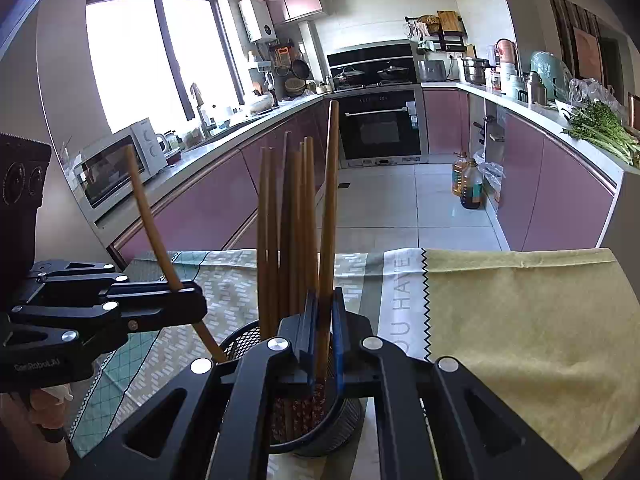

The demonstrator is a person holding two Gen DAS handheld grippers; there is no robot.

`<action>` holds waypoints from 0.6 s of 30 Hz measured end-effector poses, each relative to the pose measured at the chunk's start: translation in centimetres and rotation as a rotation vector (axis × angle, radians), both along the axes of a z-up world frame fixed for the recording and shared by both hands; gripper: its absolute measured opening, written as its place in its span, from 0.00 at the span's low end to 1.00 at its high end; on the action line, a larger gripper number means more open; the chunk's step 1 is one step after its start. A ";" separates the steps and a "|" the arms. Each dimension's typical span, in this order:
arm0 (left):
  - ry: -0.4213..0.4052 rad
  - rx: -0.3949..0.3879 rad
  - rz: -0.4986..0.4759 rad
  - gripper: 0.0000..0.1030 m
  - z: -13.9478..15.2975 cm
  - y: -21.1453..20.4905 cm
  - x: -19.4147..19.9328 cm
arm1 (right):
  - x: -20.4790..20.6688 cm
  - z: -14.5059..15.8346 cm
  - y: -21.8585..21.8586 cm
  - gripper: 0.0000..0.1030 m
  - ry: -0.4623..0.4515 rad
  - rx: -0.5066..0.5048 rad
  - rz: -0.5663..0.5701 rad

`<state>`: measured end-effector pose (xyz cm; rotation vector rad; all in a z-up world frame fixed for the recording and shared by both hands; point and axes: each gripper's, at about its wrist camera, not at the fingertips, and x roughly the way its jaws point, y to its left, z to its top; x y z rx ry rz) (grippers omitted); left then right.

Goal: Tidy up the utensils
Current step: 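Carry the right gripper's chopstick upright into the mesh cup and release while the left gripper does likewise, then move both open grippers back to the last two chopsticks on the cloth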

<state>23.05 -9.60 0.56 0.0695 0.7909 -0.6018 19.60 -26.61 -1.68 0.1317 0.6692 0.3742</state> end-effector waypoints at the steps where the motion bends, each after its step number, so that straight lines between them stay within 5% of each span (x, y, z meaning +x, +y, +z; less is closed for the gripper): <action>1: 0.006 -0.001 0.004 0.08 -0.2 0.0 0.2 | 0.1 0.0 0.0 0.07 0.000 -0.001 -0.002; 11: 0.048 -0.048 0.042 0.17 -2.5 0.8 0.6 | -1.0 0.1 -0.6 0.14 -0.007 0.027 -0.010; 18: -0.083 -0.068 0.098 0.34 -1.9 3.8 -4.4 | -4.9 1.5 -0.1 0.25 -0.088 0.036 0.053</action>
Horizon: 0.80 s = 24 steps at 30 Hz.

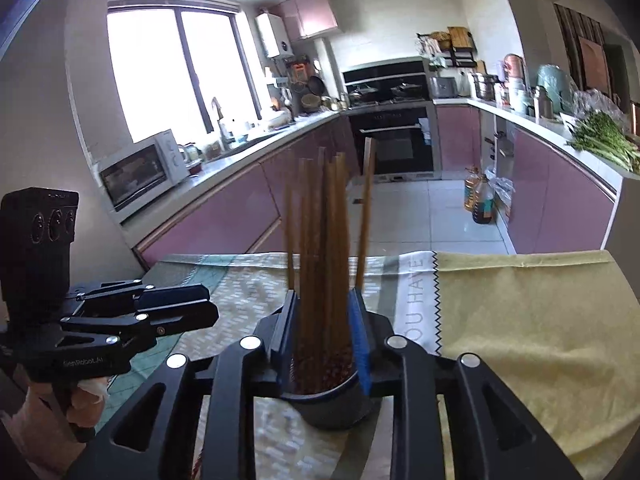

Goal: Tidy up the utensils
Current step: 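Move both open grippers back to the last two chopsticks on the cloth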

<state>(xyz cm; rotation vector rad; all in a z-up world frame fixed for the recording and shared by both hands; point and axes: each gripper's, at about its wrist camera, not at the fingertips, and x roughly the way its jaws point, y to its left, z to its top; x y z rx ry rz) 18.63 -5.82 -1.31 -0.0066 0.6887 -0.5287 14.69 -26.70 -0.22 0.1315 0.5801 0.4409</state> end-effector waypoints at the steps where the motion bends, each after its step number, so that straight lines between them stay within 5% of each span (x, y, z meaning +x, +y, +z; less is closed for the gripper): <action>1: -0.010 -0.004 0.010 0.38 0.1 0.4 -0.6 | -0.8 0.2 0.3 0.26 -0.018 -0.011 0.016; 6: -0.025 0.008 0.102 0.48 -1.1 3.5 -3.8 | -3.7 -0.5 2.1 0.35 -0.020 -0.029 0.120; 13: 0.018 0.055 0.203 0.68 -4.6 6.4 -6.9 | -4.7 -5.7 5.7 0.35 0.149 -0.045 0.223; 24: 0.078 0.085 0.251 0.69 -8.1 7.5 -8.8 | -5.4 -9.1 9.0 0.35 0.260 -0.099 0.263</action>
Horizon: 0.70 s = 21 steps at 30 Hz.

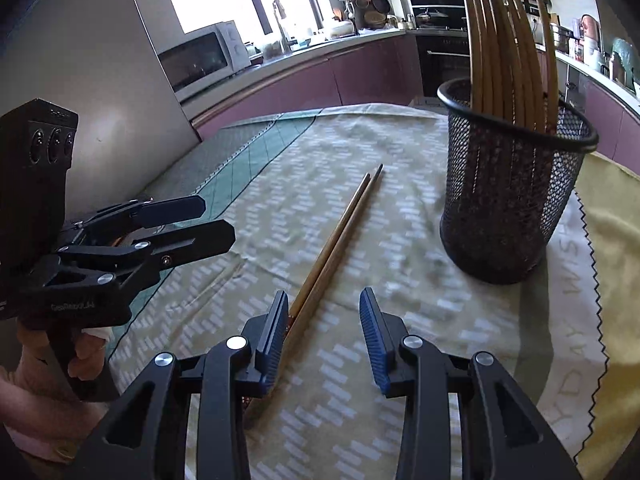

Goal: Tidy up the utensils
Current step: 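Move both open grippers back to the last two chopsticks on the cloth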

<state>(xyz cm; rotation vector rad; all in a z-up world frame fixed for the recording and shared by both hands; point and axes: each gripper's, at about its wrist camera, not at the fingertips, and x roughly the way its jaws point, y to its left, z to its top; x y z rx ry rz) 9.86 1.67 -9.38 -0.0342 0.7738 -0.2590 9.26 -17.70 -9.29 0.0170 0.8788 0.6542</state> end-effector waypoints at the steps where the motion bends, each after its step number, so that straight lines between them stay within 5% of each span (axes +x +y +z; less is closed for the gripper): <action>1: 0.003 0.002 0.003 0.69 -0.2 0.0 0.0 | 0.0 0.0 0.1 0.35 0.003 -0.004 0.000; 21: 0.036 -0.008 -0.004 0.68 -1.4 -0.1 0.1 | 0.4 -0.6 0.8 0.29 0.023 -0.041 -0.021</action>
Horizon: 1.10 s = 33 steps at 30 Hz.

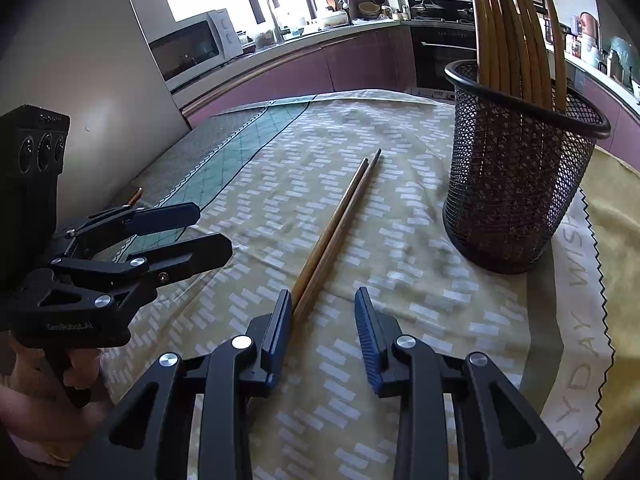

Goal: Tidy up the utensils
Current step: 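Move both open grippers back to the last two chopsticks on the cloth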

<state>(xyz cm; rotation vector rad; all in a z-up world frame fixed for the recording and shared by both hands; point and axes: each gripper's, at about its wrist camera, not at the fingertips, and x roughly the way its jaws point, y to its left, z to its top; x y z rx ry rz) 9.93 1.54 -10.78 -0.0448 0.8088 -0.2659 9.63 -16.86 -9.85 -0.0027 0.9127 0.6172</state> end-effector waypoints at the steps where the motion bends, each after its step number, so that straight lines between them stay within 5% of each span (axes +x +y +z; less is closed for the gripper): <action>1: 0.001 0.003 -0.002 0.67 -0.1 -0.1 0.0 | 0.0 0.0 0.0 0.29 0.001 -0.001 -0.003; 33: 0.087 0.068 -0.150 0.44 -2.4 -4.8 2.2 | 0.5 -0.2 -2.3 0.24 0.045 0.045 -0.018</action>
